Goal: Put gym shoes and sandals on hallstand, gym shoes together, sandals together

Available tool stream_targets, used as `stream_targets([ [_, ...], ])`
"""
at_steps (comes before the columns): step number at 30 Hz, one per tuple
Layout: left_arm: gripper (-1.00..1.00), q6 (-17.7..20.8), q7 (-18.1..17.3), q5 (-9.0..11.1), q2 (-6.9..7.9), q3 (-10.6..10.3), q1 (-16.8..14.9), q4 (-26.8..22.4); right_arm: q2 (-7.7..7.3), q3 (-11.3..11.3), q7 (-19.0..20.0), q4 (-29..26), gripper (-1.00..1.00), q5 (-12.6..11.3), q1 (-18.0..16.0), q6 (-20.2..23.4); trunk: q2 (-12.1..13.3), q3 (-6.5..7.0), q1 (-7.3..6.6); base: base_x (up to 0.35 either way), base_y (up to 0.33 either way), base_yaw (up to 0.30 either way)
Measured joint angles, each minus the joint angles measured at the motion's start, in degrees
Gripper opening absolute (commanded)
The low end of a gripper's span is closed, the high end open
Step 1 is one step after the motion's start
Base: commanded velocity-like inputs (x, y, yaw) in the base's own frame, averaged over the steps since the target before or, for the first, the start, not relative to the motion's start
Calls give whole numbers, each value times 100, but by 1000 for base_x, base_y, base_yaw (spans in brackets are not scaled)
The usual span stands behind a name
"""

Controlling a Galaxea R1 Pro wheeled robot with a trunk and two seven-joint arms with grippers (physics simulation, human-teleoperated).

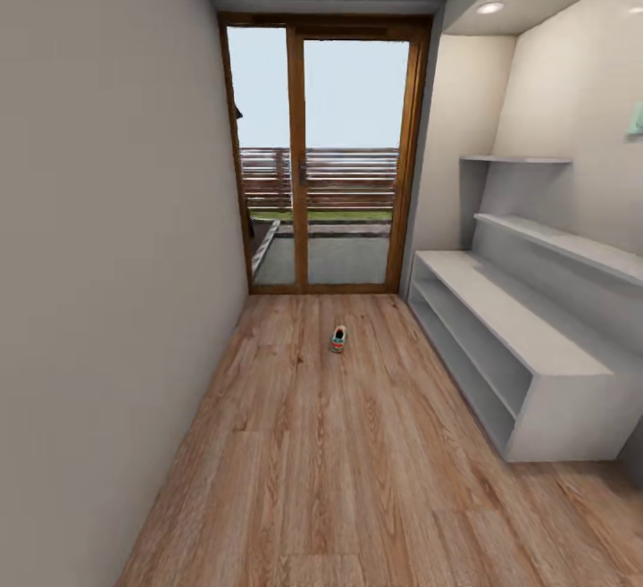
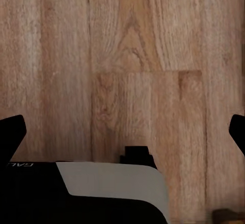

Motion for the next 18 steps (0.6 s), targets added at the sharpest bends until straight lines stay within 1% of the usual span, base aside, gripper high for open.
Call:
stream_targets([
  [3, 100, 1, 0, -1, -11, 0, 0, -1, 0, 0, -1, 0, 100, 0, -2, 0, 0, 0, 1, -253, 90, -255],
  [7, 100, 1, 0, 1, -17, 0, 1, -1, 0, 0, -1, 0, 100, 0, -2, 0, 0, 0, 0, -209, 152, -68],
  [9, 100, 1, 0, 1, -18, 0, 1, -1, 0, 0, -1, 0, 100, 0, -3, 0, 0, 0, -1, -79, 56, -32],
  [12, 100, 0, 0, -1, -18, 0, 0, 4, 0, 0, -2, -1, 100, 0, -4, 0, 0, 0, -1, -37, 26, -124],
  [18, 100, 0, 0, -2, -18, 0, 2, 3, 0, 0, -2, 0, 100, 0, -2, 0, 0, 0, -2, -11, 8, -222],
])
